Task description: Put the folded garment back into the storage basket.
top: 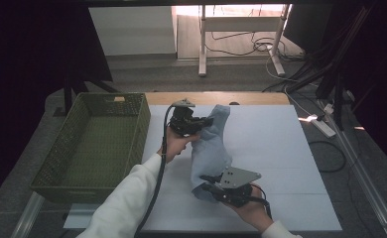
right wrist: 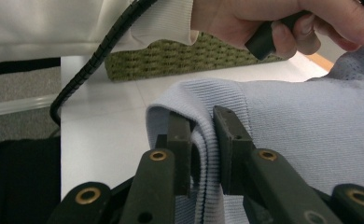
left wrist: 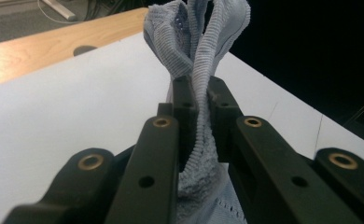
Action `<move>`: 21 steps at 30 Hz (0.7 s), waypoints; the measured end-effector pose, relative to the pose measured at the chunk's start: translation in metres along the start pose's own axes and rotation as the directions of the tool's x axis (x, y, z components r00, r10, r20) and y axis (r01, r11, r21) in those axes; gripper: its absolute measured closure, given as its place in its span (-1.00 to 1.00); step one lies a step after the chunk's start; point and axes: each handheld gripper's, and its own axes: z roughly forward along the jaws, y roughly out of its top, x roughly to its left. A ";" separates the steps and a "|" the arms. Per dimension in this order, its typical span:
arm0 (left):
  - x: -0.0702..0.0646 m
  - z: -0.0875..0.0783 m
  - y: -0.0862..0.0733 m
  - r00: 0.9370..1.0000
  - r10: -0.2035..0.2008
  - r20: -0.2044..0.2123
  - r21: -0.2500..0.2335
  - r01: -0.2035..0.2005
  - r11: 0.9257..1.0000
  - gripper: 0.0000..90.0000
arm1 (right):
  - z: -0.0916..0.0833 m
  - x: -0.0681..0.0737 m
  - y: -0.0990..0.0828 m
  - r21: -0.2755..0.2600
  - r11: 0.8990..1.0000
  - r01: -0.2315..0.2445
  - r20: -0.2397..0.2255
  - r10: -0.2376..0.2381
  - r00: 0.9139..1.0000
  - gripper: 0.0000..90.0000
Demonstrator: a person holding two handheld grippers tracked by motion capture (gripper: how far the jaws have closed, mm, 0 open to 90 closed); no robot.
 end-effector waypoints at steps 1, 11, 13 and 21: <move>0.000 -0.001 0.001 1.000 0.003 -0.003 -0.002 -0.003 1.000 0.87 | 0.000 0.000 0.001 -0.003 1.000 -0.004 0.000 0.004 1.000 0.72; 0.001 -0.015 0.008 1.000 0.008 -0.014 -0.015 -0.008 1.000 0.87 | 0.004 -0.001 0.010 -0.026 1.000 0.004 0.000 -0.004 1.000 0.72; 0.002 -0.018 0.008 1.000 0.005 -0.017 -0.017 -0.006 1.000 0.86 | 0.006 -0.002 0.012 -0.025 1.000 0.003 -0.005 -0.003 1.000 0.72; 0.004 -0.029 0.009 0.999 0.010 -0.036 -0.020 -0.010 1.000 0.86 | 0.012 -0.004 0.018 -0.021 1.000 -0.005 -0.024 0.004 1.000 0.72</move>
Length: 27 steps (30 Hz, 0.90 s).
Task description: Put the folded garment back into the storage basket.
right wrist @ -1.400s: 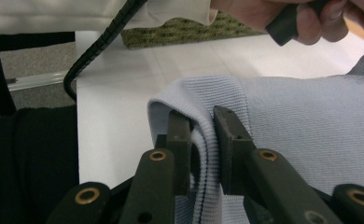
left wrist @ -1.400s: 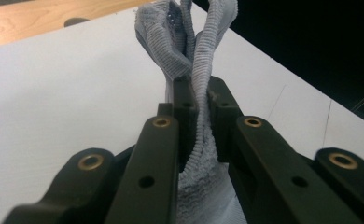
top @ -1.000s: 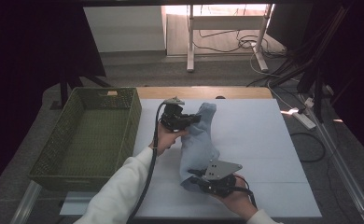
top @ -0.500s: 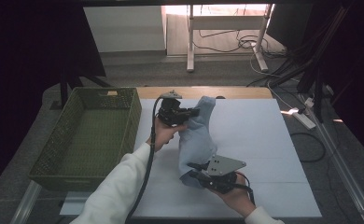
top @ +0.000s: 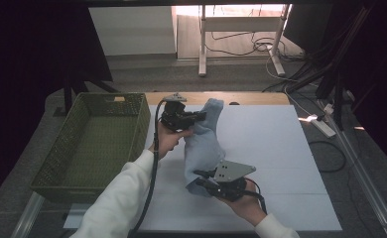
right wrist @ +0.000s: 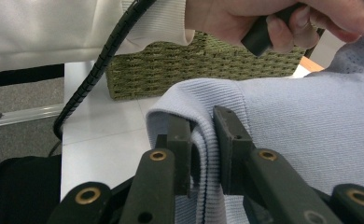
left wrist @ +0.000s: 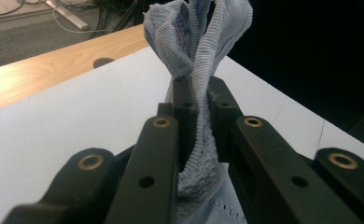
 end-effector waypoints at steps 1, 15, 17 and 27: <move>0.000 -0.002 0.000 1.000 0.000 -0.003 -0.002 0.000 1.000 0.86 | 0.001 0.000 0.001 -0.002 1.000 0.000 -0.002 0.000 1.000 0.72; 0.013 -0.045 0.003 0.998 -0.002 -0.058 -0.021 0.000 1.000 0.86 | 0.019 0.001 0.031 -0.021 0.999 0.039 -0.024 -0.039 0.999 0.72; 0.015 -0.052 0.003 0.998 -0.003 -0.068 -0.022 0.001 1.000 0.86 | 0.023 0.002 0.035 -0.025 0.999 0.044 -0.029 -0.044 0.999 0.72; 0.024 -0.089 0.007 0.994 -0.012 -0.112 -0.054 0.006 0.999 0.86 | 0.044 0.006 0.059 -0.044 0.996 0.080 -0.059 -0.082 0.995 0.72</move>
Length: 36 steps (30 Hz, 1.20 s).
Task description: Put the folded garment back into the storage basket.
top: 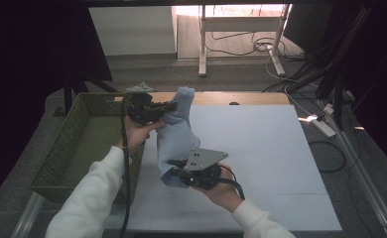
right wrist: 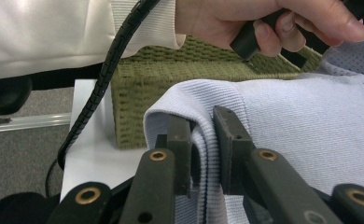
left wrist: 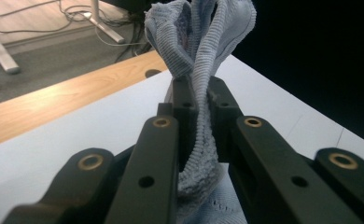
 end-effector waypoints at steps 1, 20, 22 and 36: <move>0.001 -0.003 0.001 1.000 -0.001 -0.002 -0.005 0.001 1.000 0.86 | 0.002 0.000 0.002 -0.003 1.000 0.004 -0.002 -0.004 1.000 0.72; 0.019 -0.049 0.015 0.998 -0.016 -0.059 -0.072 0.012 0.997 0.86 | 0.037 -0.006 0.037 -0.032 0.999 0.020 -0.033 -0.021 0.999 0.72; 0.021 -0.053 0.015 0.998 -0.018 -0.064 -0.078 0.013 0.997 0.86 | 0.040 -0.007 0.040 -0.037 0.999 0.016 -0.038 -0.018 0.999 0.72; 0.036 -0.094 0.021 0.993 -0.035 -0.109 -0.133 0.020 0.991 0.86 | 0.064 -0.008 0.067 -0.066 0.997 0.044 -0.061 -0.048 0.997 0.72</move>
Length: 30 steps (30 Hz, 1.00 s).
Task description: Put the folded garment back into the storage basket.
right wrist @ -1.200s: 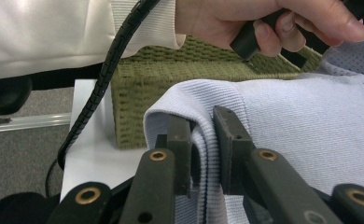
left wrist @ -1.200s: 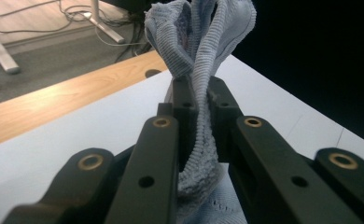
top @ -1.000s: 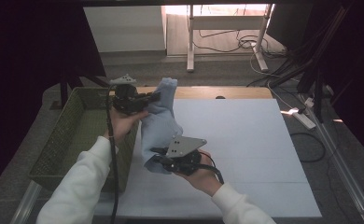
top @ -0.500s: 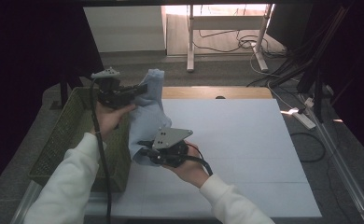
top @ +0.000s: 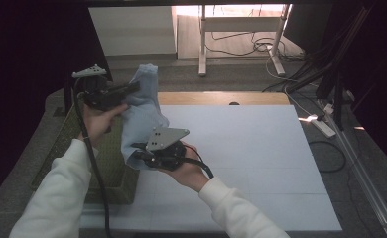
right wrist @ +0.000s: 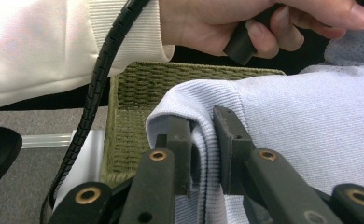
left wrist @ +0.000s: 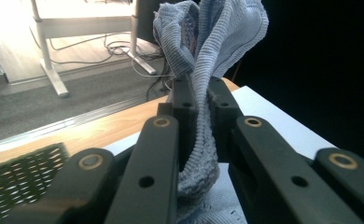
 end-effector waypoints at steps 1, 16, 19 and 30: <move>0.002 -0.003 0.000 1.000 0.000 -0.005 -0.003 0.000 1.000 0.86 | 0.003 0.000 0.001 -0.001 1.000 -0.002 -0.001 0.002 1.000 0.72; 0.034 -0.051 0.003 0.996 -0.025 -0.084 -0.045 0.022 0.999 0.86 | 0.051 0.000 0.029 -0.014 1.000 0.022 -0.056 -0.023 0.998 0.72; 0.042 -0.055 -0.002 0.995 -0.038 -0.095 -0.041 0.034 0.999 0.86 | 0.061 0.000 0.031 -0.008 1.000 0.023 -0.067 -0.023 0.997 0.72; 0.080 -0.055 -0.035 0.986 -0.109 -0.128 0.008 0.111 0.994 0.86 | 0.113 0.002 0.022 0.068 0.998 0.003 -0.121 0.005 0.993 0.72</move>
